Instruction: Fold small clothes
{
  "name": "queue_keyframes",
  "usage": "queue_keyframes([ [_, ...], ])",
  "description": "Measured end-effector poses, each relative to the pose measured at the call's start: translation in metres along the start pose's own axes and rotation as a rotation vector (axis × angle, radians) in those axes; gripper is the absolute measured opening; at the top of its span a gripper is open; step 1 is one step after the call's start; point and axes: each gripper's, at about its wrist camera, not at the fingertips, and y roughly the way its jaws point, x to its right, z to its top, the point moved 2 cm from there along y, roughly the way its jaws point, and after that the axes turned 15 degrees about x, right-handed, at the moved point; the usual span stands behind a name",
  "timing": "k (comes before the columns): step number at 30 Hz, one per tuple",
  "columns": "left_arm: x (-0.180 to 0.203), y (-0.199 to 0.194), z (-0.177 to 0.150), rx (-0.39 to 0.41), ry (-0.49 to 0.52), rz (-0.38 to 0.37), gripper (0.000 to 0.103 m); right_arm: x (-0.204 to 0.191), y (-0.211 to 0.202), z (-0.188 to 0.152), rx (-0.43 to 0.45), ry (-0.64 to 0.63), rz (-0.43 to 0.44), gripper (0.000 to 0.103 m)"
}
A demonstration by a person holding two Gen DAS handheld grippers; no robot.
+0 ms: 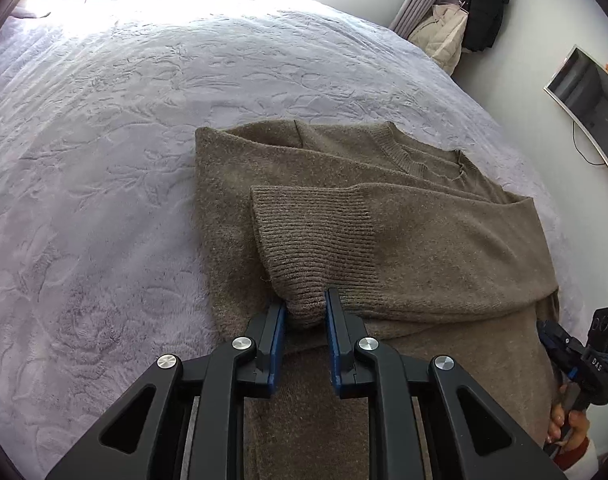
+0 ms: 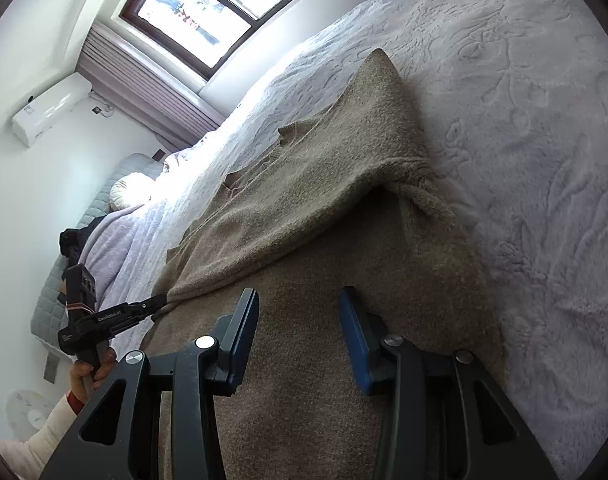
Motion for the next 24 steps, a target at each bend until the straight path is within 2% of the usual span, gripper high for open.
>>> queue_keyframes([
  [1, 0.001, -0.002, 0.000, 0.004, 0.010, 0.021, 0.027, 0.000, -0.001, 0.000, 0.001, 0.000, 0.001, 0.045],
  [2, 0.003, -0.003, 0.000, 0.007, 0.023, 0.044, 0.041, 0.001, -0.001, 0.000, 0.002, 0.000, 0.002, 0.045],
  [3, 0.006, -0.006, 0.001, 0.017, 0.042, 0.075, 0.061, 0.001, -0.002, 0.000, 0.004, 0.000, 0.002, 0.045],
  [5, 0.008, -0.014, 0.003, 0.054, 0.056, 0.097, 0.079, 0.001, -0.003, 0.000, 0.005, -0.001, 0.003, 0.046],
  [8, 0.010, -0.026, 0.012, 0.099, 0.050, 0.106, 0.079, 0.002, -0.004, 0.000, 0.010, 0.000, 0.007, 0.046],
  [10, 0.012, -0.024, 0.019, 0.115, 0.056, 0.146, 0.079, 0.003, -0.005, -0.001, 0.014, 0.001, 0.010, 0.046],
  [13, 0.009, -0.002, 0.019, 0.061, 0.110, 0.290, 0.079, 0.004, -0.006, -0.001, 0.018, 0.004, 0.015, 0.046],
  [15, 0.001, 0.012, 0.009, 0.019, 0.114, 0.339, 0.079, 0.005, -0.006, -0.001, 0.020, 0.007, 0.020, 0.046],
  [20, -0.013, -0.002, 0.003, 0.014, 0.009, 0.292, 0.079, 0.007, -0.008, 0.000, 0.025, 0.010, 0.028, 0.046],
  [24, -0.007, -0.025, -0.006, 0.026, 0.063, 0.296, 0.079, 0.010, -0.009, 0.000, 0.031, 0.018, 0.038, 0.046],
])
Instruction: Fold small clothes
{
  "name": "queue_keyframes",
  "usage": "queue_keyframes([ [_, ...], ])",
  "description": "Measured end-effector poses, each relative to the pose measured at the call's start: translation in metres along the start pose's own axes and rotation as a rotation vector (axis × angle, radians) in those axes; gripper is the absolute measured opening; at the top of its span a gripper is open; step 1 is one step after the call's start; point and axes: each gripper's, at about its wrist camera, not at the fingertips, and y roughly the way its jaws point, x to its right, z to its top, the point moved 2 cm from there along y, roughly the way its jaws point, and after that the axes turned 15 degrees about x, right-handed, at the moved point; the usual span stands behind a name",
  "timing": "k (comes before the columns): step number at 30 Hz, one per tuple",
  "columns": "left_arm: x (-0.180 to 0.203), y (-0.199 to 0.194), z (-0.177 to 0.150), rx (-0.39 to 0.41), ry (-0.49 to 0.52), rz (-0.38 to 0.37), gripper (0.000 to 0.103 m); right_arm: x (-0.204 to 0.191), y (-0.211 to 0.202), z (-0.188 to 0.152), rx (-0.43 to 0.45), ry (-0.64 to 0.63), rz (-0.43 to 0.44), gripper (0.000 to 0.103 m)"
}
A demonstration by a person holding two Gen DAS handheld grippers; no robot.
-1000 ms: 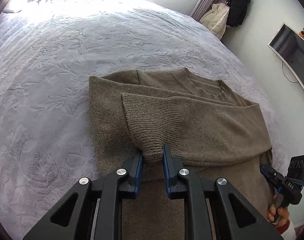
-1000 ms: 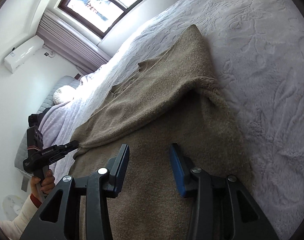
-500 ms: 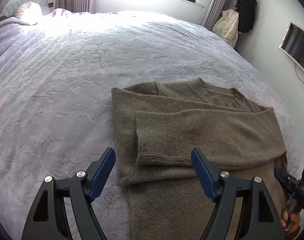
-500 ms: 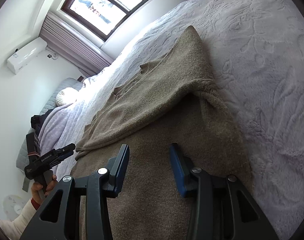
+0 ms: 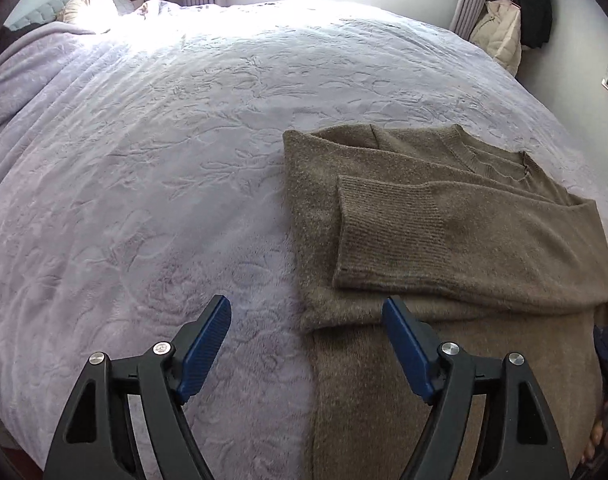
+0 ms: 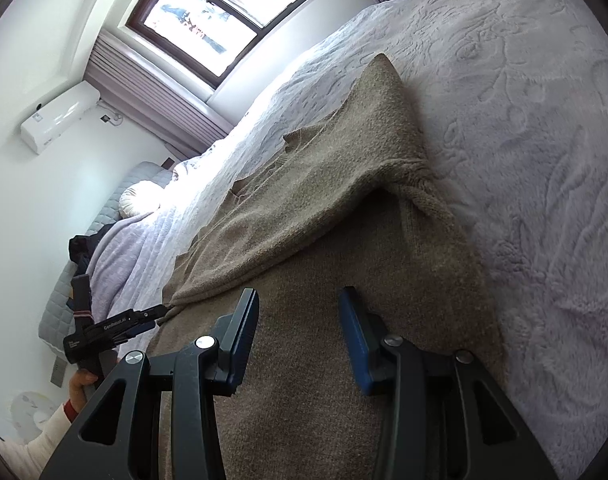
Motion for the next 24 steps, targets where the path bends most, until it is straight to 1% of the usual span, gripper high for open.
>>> queue_keyframes([
  [2, 0.004, -0.011, -0.006, 0.002, 0.024, -0.010, 0.079, 0.001, -0.001, 0.000, 0.002, 0.001, 0.002, 0.046],
  [5, 0.011, -0.026, -0.018, -0.009, 0.038, -0.046, 0.079, 0.000, -0.001, 0.000, 0.003, 0.002, 0.003, 0.046],
  [9, 0.031, -0.051, -0.041, 0.006, 0.093, -0.062, 0.079, 0.001, -0.001, 0.000, 0.003, 0.001, 0.002, 0.046],
  [12, 0.040, -0.070, -0.064, 0.008, 0.103, -0.074, 0.079, 0.001, -0.001, 0.000, 0.004, 0.001, 0.002, 0.046],
  [17, 0.046, -0.082, -0.097, 0.014, 0.110, -0.052, 0.079, 0.001, -0.001, 0.000, 0.003, 0.000, 0.002, 0.046],
  [18, 0.045, -0.083, -0.101, 0.019, 0.104, -0.049, 0.085, 0.001, -0.001, 0.001, 0.003, 0.000, 0.000, 0.046],
  [20, 0.040, -0.083, -0.107, 0.024, 0.072, -0.037, 0.094, 0.000, -0.001, 0.000, 0.004, -0.003, -0.003, 0.046],
  [22, 0.035, -0.082, -0.111, 0.026, 0.031, -0.050, 0.094, 0.000, -0.002, 0.001, 0.004, -0.005, -0.004, 0.046],
  [24, 0.035, -0.081, -0.113, 0.032, 0.026, -0.044, 0.098, -0.003, -0.001, 0.000, 0.002, -0.017, -0.013, 0.046],
])
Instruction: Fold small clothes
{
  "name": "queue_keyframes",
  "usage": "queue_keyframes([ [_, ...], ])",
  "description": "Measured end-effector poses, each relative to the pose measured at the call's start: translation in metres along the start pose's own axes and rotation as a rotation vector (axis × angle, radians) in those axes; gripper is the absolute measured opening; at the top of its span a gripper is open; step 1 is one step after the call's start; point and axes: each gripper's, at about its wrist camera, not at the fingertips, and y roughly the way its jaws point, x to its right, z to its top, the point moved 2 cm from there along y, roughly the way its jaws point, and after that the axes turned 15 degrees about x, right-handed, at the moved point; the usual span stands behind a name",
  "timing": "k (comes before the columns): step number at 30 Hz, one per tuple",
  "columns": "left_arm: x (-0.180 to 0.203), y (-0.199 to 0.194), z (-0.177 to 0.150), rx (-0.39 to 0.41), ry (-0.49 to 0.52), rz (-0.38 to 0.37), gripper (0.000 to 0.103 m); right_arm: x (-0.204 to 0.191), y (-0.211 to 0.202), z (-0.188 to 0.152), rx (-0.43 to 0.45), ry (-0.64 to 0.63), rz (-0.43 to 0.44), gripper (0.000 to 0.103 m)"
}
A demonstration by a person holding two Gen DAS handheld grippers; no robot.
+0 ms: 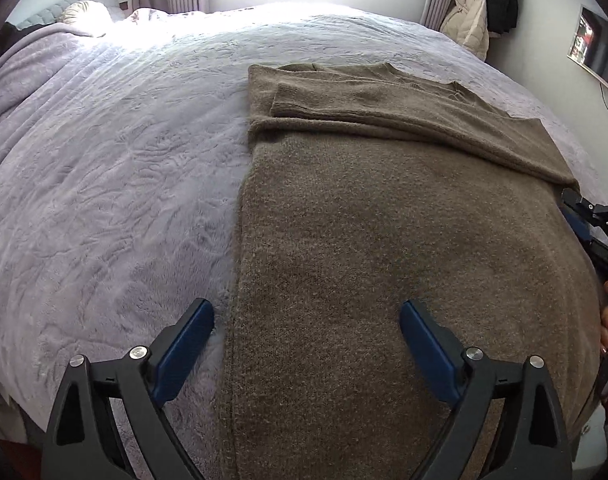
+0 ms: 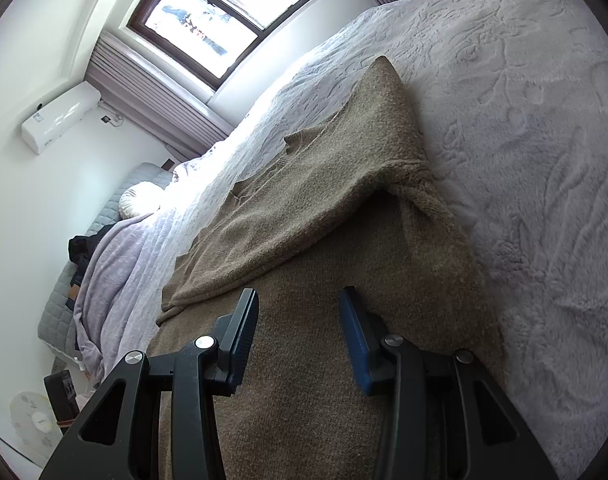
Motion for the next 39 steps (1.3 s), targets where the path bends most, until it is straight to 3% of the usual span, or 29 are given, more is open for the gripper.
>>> queue_keyframes([
  [5, 0.002, 0.000, -0.002, 0.012, 0.008, 0.022, 0.099, -0.011, 0.002, -0.003, -0.011, -0.070, -0.032, 0.053],
  [9, 0.002, -0.006, -0.001, 0.003, 0.005, 0.029, 0.099, -0.013, 0.003, -0.003, -0.024, -0.061, -0.009, 0.060],
  [13, 0.001, -0.021, -0.003, -0.006, 0.020, 0.013, 0.099, -0.020, 0.004, -0.003, -0.074, -0.042, 0.049, 0.076],
  [17, -0.004, -0.042, -0.011, -0.003, 0.038, -0.007, 0.099, -0.034, -0.002, -0.001, -0.121, -0.043, -0.038, 0.076],
  [20, -0.009, -0.057, -0.017, -0.002, 0.045, -0.017, 0.099, -0.048, -0.019, -0.004, -0.121, 0.051, 0.019, 0.078],
  [23, -0.017, -0.073, -0.024, 0.005, 0.048, -0.022, 0.099, -0.068, -0.044, -0.014, -0.106, 0.066, 0.074, 0.080],
  [29, -0.026, -0.096, -0.039, 0.019, 0.037, -0.047, 0.099, -0.087, -0.089, -0.053, -0.108, 0.088, 0.116, 0.083],
  [39, -0.027, -0.113, -0.081, 0.002, 0.075, -0.085, 0.099, -0.077, -0.135, -0.138, -0.138, 0.102, 0.075, 0.085],
])
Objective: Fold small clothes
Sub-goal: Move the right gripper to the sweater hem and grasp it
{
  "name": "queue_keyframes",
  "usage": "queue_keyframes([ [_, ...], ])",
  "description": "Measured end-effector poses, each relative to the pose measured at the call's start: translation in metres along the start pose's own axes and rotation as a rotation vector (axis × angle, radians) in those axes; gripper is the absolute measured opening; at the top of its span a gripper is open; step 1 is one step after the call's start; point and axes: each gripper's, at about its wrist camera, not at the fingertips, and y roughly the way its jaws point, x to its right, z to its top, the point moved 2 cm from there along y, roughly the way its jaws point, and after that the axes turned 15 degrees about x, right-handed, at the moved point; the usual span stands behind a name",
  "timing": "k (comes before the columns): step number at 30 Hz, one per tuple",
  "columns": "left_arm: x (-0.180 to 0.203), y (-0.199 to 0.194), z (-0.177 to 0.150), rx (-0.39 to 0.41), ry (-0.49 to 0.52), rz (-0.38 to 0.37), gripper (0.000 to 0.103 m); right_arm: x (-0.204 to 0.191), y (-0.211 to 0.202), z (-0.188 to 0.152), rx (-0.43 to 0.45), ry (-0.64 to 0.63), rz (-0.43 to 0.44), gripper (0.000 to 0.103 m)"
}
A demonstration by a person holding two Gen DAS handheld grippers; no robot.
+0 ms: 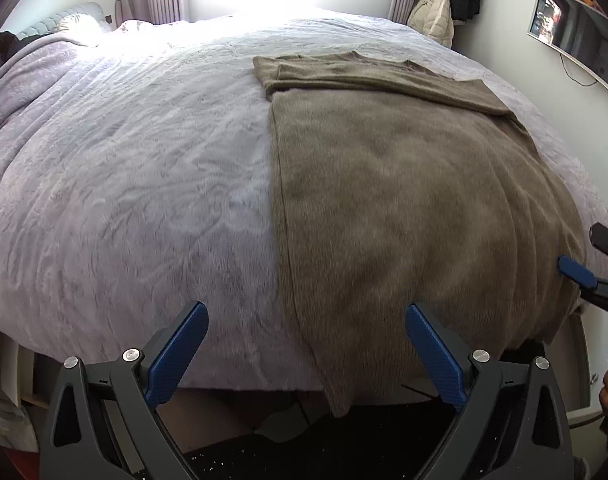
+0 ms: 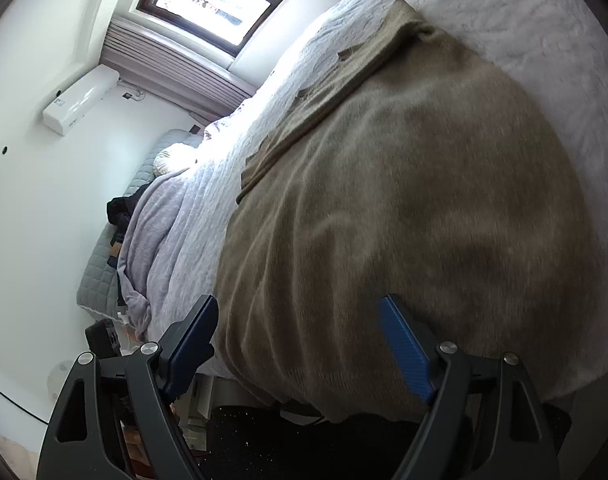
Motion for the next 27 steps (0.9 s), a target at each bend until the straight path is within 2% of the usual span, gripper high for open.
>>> queue_keyframes([
  [5, 0.002, 0.000, -0.018, -0.025, 0.010, -0.017, 0.099, 0.007, -0.011, -0.026, 0.019, -0.009, -0.030, 0.085],
  [11, 0.003, -0.002, -0.027, -0.029, 0.012, -0.028, 0.099, 0.018, -0.009, -0.039, 0.015, 0.032, -0.042, 0.085],
  [20, -0.013, -0.007, -0.027, -0.022, -0.048, -0.018, 0.099, 0.024, -0.013, -0.044, 0.029, 0.049, -0.033, 0.085],
  [25, -0.020, 0.000, -0.022, -0.017, -0.033, -0.028, 0.099, 0.029, -0.015, -0.039, 0.032, 0.042, -0.031, 0.085],
  [27, -0.023, 0.005, -0.021, -0.029, -0.045, -0.056, 0.099, 0.029, -0.019, -0.033, 0.042, 0.013, -0.045, 0.085],
])
